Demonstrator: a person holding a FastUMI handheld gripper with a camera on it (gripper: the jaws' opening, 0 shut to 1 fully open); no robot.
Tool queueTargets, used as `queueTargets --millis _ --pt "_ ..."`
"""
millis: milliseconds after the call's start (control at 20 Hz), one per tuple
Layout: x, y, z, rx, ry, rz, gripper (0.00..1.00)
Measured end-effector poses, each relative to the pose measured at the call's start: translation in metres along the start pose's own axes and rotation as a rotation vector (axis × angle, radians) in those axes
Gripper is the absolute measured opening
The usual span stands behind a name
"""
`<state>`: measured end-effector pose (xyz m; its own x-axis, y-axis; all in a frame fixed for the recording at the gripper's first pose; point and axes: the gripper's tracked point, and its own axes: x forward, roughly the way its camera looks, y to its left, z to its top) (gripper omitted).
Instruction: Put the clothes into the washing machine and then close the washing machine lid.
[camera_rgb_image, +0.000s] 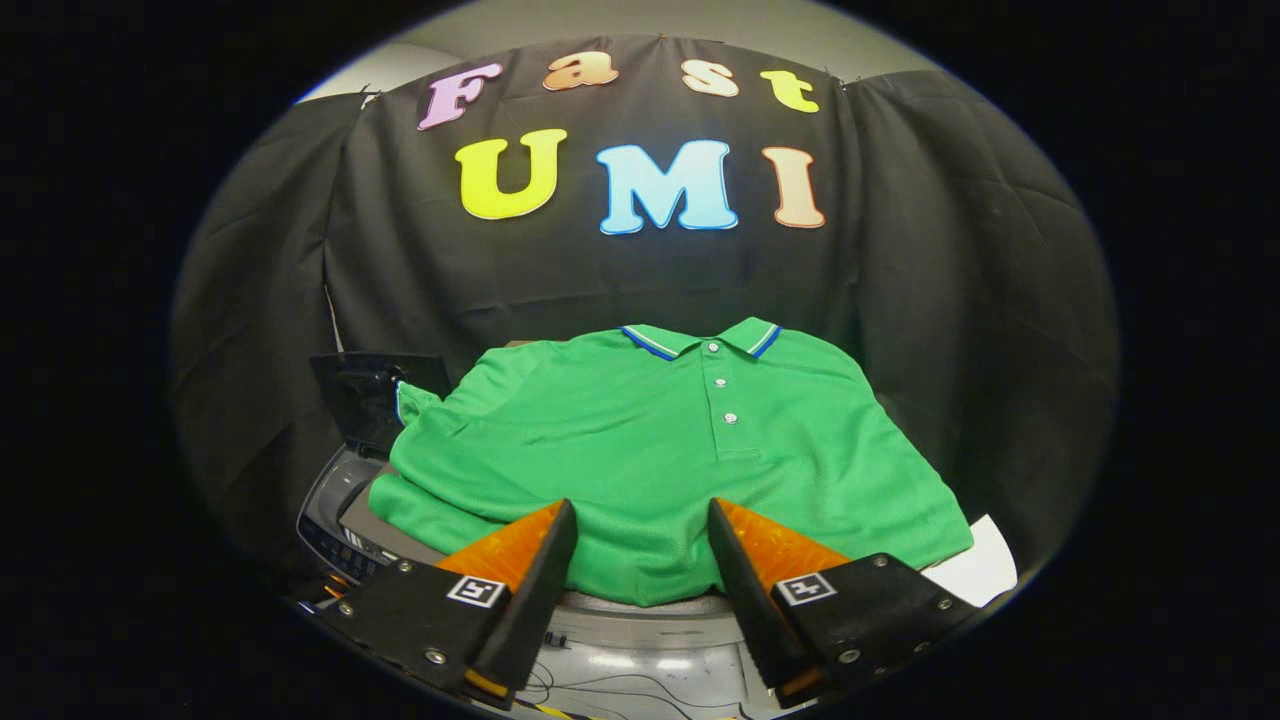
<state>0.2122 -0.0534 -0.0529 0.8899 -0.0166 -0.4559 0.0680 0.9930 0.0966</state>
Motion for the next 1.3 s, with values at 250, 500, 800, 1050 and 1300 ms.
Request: queueTargets --millis 250,500,800,1050,1300 --pt "0.005 -0.005 0.003 0.023 -0.013 -0.021 0.38" --pt "0.004 -0.006 0.003 0.003 -0.031 -0.001 0.04" --pt "-0.002 -0.007 0.015 0.002 -0.031 0.014 0.0" --pt "-0.018 -0.005 0.074 -0.008 -0.131 0.052 0.0" --pt "-0.032 0.003 0.146 0.016 -0.23 0.098 0.0"
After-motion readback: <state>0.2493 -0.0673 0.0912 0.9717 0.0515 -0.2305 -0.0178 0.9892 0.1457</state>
